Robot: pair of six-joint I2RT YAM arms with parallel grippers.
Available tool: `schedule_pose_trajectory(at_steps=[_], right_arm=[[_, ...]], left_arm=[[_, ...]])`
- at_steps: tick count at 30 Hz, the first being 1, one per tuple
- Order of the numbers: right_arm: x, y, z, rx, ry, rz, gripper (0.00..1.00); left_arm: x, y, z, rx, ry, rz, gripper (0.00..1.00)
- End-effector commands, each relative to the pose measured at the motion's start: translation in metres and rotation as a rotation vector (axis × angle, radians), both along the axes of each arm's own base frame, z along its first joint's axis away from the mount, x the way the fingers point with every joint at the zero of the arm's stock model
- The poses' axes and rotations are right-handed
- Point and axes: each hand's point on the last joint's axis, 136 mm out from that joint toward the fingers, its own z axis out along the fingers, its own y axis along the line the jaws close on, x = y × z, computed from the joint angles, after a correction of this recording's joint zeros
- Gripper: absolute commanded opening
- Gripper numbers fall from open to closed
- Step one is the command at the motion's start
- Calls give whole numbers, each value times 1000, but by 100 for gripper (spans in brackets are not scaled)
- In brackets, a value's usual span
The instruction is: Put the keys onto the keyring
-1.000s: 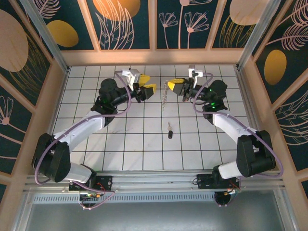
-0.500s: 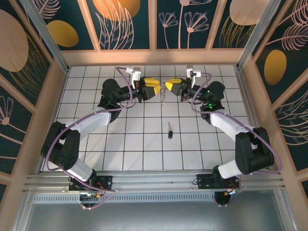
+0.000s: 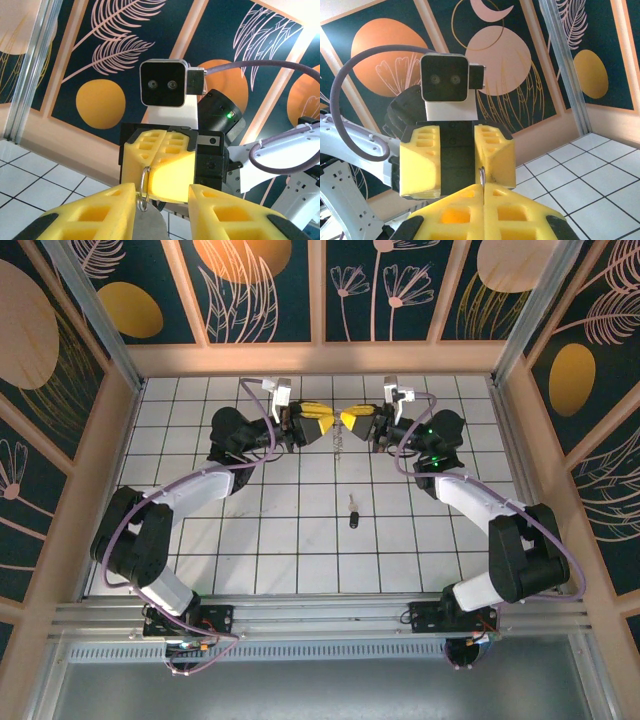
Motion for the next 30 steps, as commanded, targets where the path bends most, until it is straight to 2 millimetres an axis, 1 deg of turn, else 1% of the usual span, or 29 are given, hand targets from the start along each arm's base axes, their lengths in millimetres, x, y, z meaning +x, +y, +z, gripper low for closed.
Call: schedule_pose_trajectory(at_steps=[1, 3, 7, 11, 19, 26, 30], right_arm=[[-7, 2, 15, 31, -71, 14, 0], [-7, 2, 15, 31, -70, 15, 0], [-8, 4, 15, 31, -69, 18, 0], [-7, 4, 15, 30, -70, 18, 0], [-6, 5, 13, 28, -66, 17, 0], [-5, 7, 11, 26, -64, 22, 0], [-3, 7, 10, 24, -63, 20, 0]], left_arm=[[0, 2, 14, -30, -52, -12, 32], [1, 1, 13, -31, -50, -12, 32], [1, 0, 12, -33, -46, -20, 29], [1, 0, 11, -33, -49, -26, 21], [1, -2, 9, -28, -48, -44, 17], [2, -4, 6, -23, -44, -55, 17], [2, -6, 5, -20, -43, -68, 12]])
